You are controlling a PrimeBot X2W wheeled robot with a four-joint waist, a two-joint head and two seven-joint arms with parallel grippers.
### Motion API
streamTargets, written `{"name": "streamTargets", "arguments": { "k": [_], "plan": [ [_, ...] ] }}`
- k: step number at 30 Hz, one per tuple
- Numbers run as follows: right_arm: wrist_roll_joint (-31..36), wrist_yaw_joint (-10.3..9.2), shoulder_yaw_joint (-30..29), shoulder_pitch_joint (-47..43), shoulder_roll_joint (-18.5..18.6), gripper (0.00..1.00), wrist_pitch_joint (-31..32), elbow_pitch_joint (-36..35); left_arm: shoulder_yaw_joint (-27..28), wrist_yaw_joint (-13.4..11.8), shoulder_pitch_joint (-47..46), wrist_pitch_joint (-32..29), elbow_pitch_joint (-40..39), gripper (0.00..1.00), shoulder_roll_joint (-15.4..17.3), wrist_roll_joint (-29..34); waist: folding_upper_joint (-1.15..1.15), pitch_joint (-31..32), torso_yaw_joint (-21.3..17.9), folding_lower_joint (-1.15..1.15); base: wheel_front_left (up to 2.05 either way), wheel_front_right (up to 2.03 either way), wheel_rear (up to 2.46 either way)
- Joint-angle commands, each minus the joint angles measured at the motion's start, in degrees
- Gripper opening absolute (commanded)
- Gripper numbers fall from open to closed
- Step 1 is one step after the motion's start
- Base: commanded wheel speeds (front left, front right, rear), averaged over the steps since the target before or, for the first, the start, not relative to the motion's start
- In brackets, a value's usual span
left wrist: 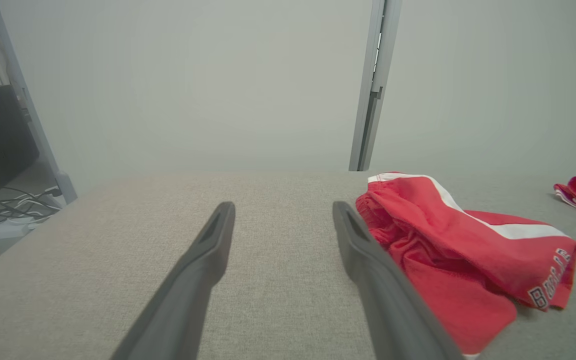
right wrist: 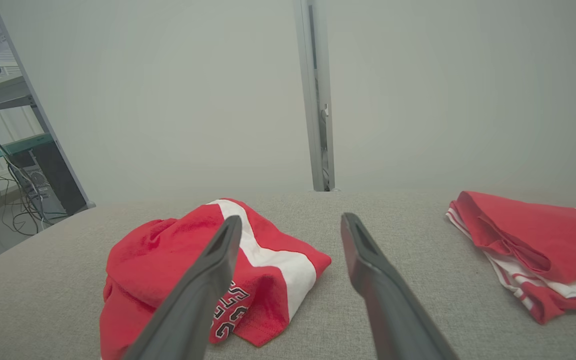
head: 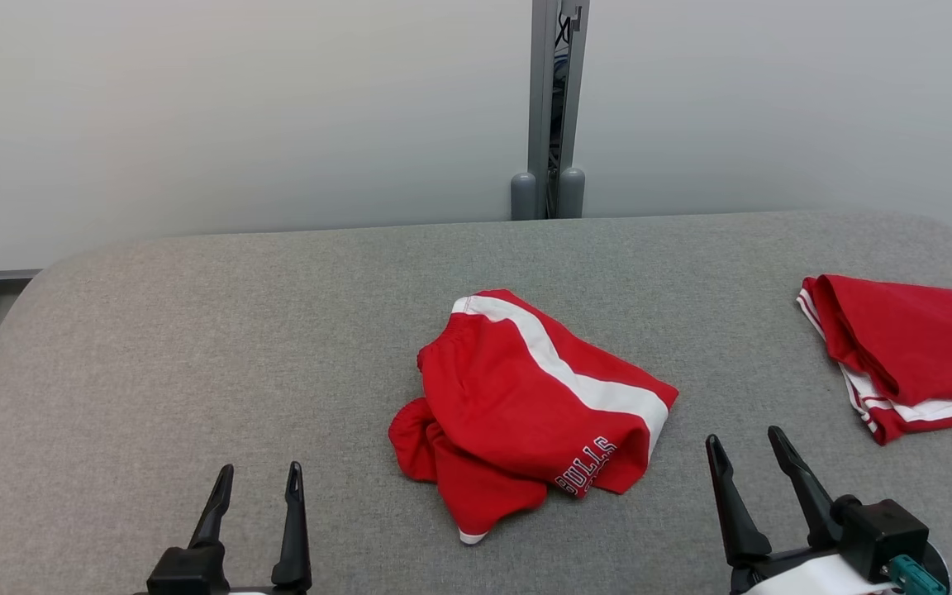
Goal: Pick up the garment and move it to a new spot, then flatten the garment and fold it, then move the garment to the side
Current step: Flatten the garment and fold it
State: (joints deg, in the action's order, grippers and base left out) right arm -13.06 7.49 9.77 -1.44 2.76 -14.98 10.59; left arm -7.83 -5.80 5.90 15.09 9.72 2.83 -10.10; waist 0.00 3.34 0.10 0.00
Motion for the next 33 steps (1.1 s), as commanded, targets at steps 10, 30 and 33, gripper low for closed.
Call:
{"name": "streamTargets", "arguments": {
  "k": [10,30,33],
  "plan": [
    [0.0,0.01,0.4,0.7,0.2,1.00,-0.2,0.2,-1.4,0.3,-3.0,0.0,1.9,1.00,0.2,-2.4,0.00,-0.4,-0.6,0.00,0.00,0.00,0.00],
    [1.9,0.01,1.6,7.0,0.9,1.00,-0.2,-1.0,-11.0,5.5,-41.8,-10.6,28.3,1.00,0.2,-17.7,0.00,-14.1,-6.2,0.00,0.00,0.00,0.00],
    [1.9,0.01,2.3,8.9,1.1,1.00,-0.2,-1.3,-13.0,5.0,-49.2,-15.8,34.5,1.00,0.2,-22.5,0.00,-17.2,-7.7,0.00,0.00,0.00,0.00]
  ]
}}
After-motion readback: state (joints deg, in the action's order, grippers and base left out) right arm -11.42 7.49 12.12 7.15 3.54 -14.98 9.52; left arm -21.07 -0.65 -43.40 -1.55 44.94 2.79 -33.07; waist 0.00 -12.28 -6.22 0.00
